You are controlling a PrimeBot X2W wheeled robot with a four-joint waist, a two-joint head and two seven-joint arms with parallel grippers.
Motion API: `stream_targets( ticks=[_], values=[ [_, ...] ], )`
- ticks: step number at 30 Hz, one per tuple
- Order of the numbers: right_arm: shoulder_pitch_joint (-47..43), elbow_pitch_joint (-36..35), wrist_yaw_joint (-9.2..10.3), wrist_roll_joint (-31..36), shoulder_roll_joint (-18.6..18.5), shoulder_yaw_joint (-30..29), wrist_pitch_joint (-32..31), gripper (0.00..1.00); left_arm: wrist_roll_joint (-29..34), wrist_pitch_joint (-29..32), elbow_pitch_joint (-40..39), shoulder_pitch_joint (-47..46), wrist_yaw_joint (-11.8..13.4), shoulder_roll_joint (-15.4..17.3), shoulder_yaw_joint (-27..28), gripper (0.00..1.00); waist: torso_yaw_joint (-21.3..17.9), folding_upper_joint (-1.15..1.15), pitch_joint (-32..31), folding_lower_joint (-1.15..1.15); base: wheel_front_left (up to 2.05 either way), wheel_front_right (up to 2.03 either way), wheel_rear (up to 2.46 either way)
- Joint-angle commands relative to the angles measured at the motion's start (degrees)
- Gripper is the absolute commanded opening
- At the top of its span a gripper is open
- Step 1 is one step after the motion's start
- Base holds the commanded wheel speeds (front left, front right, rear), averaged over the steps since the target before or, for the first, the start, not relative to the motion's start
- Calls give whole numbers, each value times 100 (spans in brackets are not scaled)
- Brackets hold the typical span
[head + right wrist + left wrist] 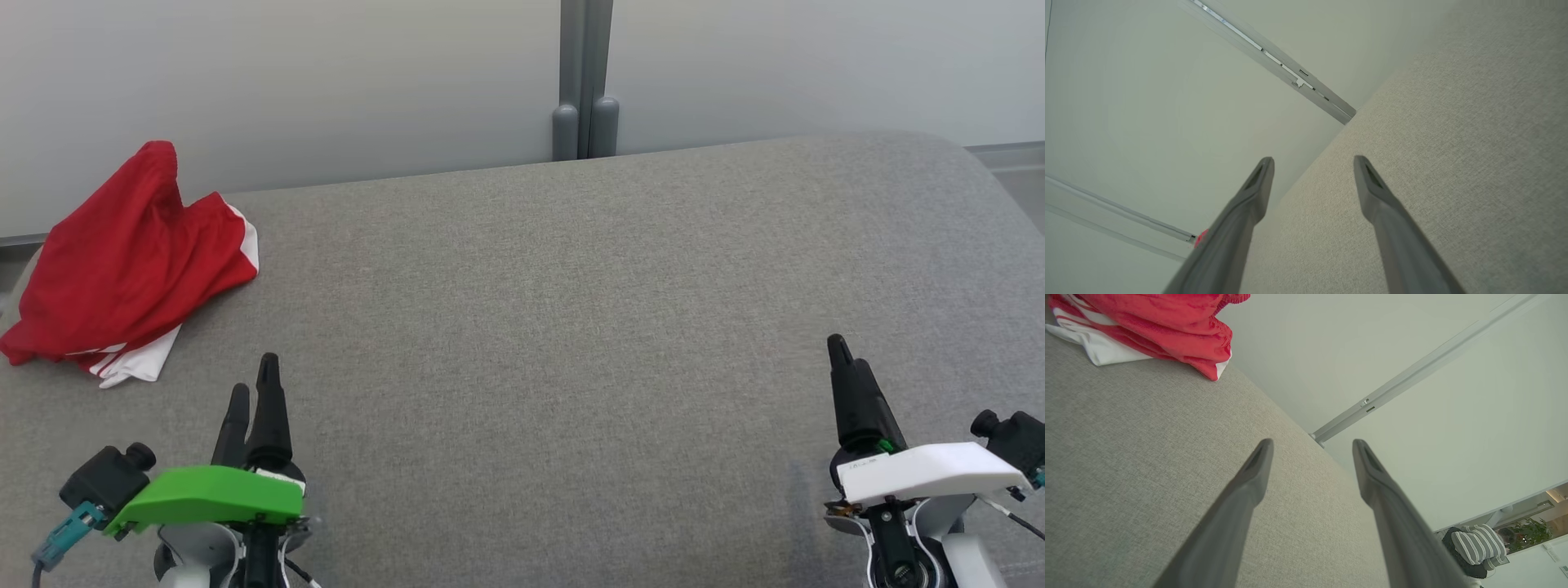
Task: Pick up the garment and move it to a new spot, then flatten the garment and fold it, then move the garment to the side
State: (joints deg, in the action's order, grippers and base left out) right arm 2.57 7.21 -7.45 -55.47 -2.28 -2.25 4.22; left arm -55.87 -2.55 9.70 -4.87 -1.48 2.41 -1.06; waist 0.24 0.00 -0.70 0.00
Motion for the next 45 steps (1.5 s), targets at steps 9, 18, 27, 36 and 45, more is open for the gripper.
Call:
stream_targets(
  ticks=[9, 18, 27, 36, 45],
  values=[
    [-76, -181, -3, 1096, -38, 160, 207, 100, 1103, -229, -136, 200, 171, 37, -154, 100, 10, 0, -9, 0, 0, 0, 0],
    [-167, -219, -3, 1849, -45, 246, 348, 100, 1867, -393, -139, 390, 267, 42, -165, 100, -1, 0, -18, 0, 0, 0, 0],
    [-203, -271, -3, 2434, -49, 320, 471, 100, 2468, -535, -133, 465, 350, 46, -250, 100, 2, 0, -17, 0, 0, 0, 0],
    [-234, -292, -3, 3013, -54, 386, 585, 100, 3091, -676, -72, 493, 347, 55, -348, 100, -14, 0, -15, 0, 0, 0, 0],
    [-270, -223, -4, 3473, -59, 381, 703, 100, 3570, -804, 45, 484, 361, 58, -436, 100, -15, 0, -17, 0, 0, 0, 0]
  ],
)
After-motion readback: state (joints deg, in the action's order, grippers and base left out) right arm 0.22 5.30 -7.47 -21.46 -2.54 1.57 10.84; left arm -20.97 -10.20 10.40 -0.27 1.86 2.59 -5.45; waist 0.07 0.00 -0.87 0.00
